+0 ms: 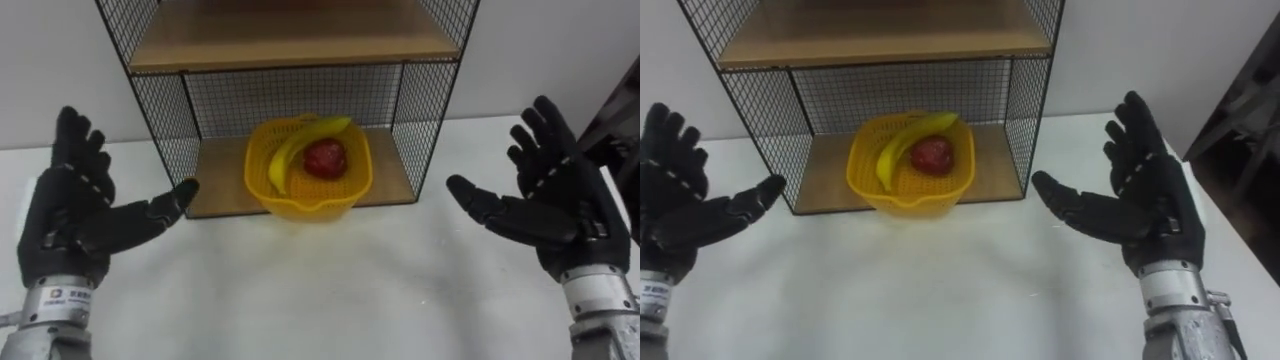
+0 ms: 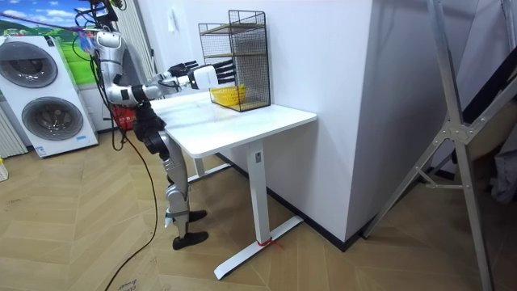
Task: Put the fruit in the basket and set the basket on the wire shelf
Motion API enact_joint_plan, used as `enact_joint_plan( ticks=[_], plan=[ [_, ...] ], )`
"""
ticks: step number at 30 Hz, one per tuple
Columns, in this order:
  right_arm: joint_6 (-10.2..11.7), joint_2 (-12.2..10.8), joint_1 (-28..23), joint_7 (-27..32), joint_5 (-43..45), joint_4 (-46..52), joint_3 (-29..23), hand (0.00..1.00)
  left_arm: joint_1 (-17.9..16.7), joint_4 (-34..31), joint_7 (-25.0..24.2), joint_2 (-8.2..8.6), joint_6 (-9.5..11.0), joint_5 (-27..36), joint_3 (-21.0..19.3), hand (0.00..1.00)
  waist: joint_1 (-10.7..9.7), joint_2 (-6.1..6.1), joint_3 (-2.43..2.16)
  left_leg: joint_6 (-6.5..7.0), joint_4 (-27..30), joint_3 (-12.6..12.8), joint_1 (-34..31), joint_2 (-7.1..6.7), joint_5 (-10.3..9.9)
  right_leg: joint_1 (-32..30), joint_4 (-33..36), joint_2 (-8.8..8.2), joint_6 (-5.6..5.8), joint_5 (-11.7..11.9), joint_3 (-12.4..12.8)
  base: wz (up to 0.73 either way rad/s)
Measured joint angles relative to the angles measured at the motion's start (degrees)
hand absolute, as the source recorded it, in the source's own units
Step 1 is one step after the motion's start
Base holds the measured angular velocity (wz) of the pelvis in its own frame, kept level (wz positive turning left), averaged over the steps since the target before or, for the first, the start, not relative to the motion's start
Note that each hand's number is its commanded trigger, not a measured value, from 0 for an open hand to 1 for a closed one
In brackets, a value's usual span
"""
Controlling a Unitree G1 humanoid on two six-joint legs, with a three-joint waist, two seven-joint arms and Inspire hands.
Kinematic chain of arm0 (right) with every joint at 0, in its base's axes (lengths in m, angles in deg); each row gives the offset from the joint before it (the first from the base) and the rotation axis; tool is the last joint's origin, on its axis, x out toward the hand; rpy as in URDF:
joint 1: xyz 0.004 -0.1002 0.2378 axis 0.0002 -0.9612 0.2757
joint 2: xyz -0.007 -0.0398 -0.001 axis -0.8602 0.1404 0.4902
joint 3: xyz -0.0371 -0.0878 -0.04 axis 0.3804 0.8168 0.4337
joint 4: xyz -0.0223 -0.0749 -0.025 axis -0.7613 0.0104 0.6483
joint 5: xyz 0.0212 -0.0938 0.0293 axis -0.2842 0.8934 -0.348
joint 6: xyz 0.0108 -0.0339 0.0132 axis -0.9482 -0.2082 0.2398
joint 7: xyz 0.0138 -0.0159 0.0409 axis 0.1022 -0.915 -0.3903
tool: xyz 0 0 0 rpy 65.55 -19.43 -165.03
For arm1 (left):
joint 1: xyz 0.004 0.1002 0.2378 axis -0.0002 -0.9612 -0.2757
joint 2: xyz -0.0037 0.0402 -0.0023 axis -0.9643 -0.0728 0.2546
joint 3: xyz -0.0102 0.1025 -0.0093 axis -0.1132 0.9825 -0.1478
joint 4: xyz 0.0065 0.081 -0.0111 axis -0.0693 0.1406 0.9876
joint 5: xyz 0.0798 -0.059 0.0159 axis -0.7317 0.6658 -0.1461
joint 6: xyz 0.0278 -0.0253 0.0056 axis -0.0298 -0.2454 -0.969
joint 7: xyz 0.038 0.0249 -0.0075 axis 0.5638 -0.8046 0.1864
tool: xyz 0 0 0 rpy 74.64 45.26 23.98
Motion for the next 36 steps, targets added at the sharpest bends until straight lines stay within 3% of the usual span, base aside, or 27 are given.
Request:
enact_joint_plan(
  ticks=[8, 12, 15, 18, 20, 23, 25, 26, 27, 29, 32, 36],
  plan=[
    [0.00, 0.00, -0.12, 2.27, 0.11, 0.02, -2.04, 0.00, -1.21, -1.83, 1.62, 0.17, 0.85, -1.18, -2.52, 0.00, 1.10, 0.36, -0.13, -0.28, -0.01, -0.61, -0.42, -0.21, 0.19, -0.12, -0.02, -0.08, 0.00, 0.00, -0.79, 0.04],
    [1.29, 0.99, -0.08, 6.45, 0.15, 0.03, -3.88, 0.00, -1.25, -1.81, 6.16, 0.05, 2.19, -1.06, -5.11, 0.00, 1.06, 0.51, -0.08, -0.29, 0.07, -1.38, -0.27, -0.35, 0.19, 0.30, -0.04, -0.21, -0.07, -0.29, -1.58, 0.11],
    [1.66, 2.54, -0.08, 9.38, 1.62, 0.06, -6.98, 0.00, -1.52, -1.81, 10.69, 0.09, 2.57, -1.02, -8.73, 0.00, 1.11, 0.54, -0.01, -0.31, 0.03, -1.52, -0.33, -0.34, 0.21, 0.29, -0.13, -0.25, -0.09, -0.32, -1.84, 0.05],
    [1.76, 3.31, -0.08, 14.05, 2.13, 0.21, -13.24, 0.00, -1.72, -1.76, 14.21, -0.26, 2.61, -0.41, -15.95, 0.00, 1.15, 0.40, 0.12, -0.34, 0.06, -1.55, -0.36, -0.27, 0.22, 0.23, -0.03, -0.18, -0.19, -0.40, -1.80, 0.00],
    [1.99, 6.18, -0.13, 20.66, -0.02, 0.01, -18.64, 0.00, -2.64, -1.61, 19.07, -2.37, 2.71, 1.56, -22.23, 0.00, 1.14, 0.51, 0.15, -0.31, 0.08, -1.51, -0.43, -0.25, 0.20, 0.10, -0.06, -0.26, -0.20, -0.42, -1.90, -0.05],
    [3.80, 7.80, -0.18, 26.69, -1.61, -0.54, -24.72, 0.00, -3.72, -1.61, 24.17, -4.67, 3.28, 5.51, -28.96, 0.00, 1.16, 0.88, 0.16, -0.32, 0.10, -1.49, -0.80, -0.24, 0.21, -0.39, 0.10, -0.27, -0.20, -0.42, -1.85, -0.05],
    [5.15, 8.79, -0.22, 32.33, -1.49, -1.66, -30.00, 0.00, -3.99, 0.94, 28.01, -6.77, 5.30, 12.58, -35.51, 0.00, 0.84, 0.62, 0.18, -0.37, 0.06, -1.59, -1.24, -0.25, 0.23, -0.70, 0.15, -0.52, -0.22, -0.48, -2.64, 0.00],
    [5.59, 8.94, -0.22, 33.37, -1.58, -2.28, -31.10, 0.00, -4.20, 2.37, 28.74, -7.27, 5.65, 14.38, -36.79, 0.00, 0.73, 0.71, -0.07, -0.45, 0.08, -1.58, -1.46, -0.26, 0.26, -0.91, 0.16, -0.60, -0.23, -0.50, -2.83, 0.00],
    [5.83, 9.90, -0.51, 35.58, -2.90, -4.08, -33.42, 0.00, -4.90, 5.90, 30.32, -8.21, 5.79, 17.83, -39.25, 0.00, 0.80, 1.02, -0.66, -0.76, 0.08, -1.33, -1.91, -0.22, 0.42, -1.58, 0.40, -0.87, -0.17, -0.53, -3.29, -0.11],
    [5.68, 11.27, -1.90, 40.34, -4.74, -8.78, -37.12, 0.00, -5.89, 12.45, 33.71, -9.36, 5.76, 22.19, -43.56, 0.00, 0.86, 1.11, -0.68, -0.91, 0.12, -0.43, -2.28, -0.10, 0.37, -2.82, 2.10, -1.36, -0.09, -1.30, -3.43, -0.12],
    [5.60, 12.04, -3.76, 45.96, -6.92, -14.68, -40.14, 0.00, -6.76, 18.90, 38.46, -10.55, 5.77, 28.27, -46.34, 0.00, 0.86, 0.77, -0.65, -1.29, 0.46, -0.03, -2.40, -0.12, 0.13, -3.47, 3.58, -2.14, -0.02, -2.17, -4.55, -0.01],
    [5.63, 13.85, -5.95, 48.57, -9.40, -24.11, -40.93, 0.00, -8.08, 30.10, 39.55, -12.35, 5.85, 34.28, -46.72, 0.00, 0.71, 0.71, -0.66, -1.09, 0.43, -0.82, -2.59, -0.35, -0.27, -3.74, 3.90, -2.27, 0.03, -2.36, -4.89, -0.02]
  ],
)
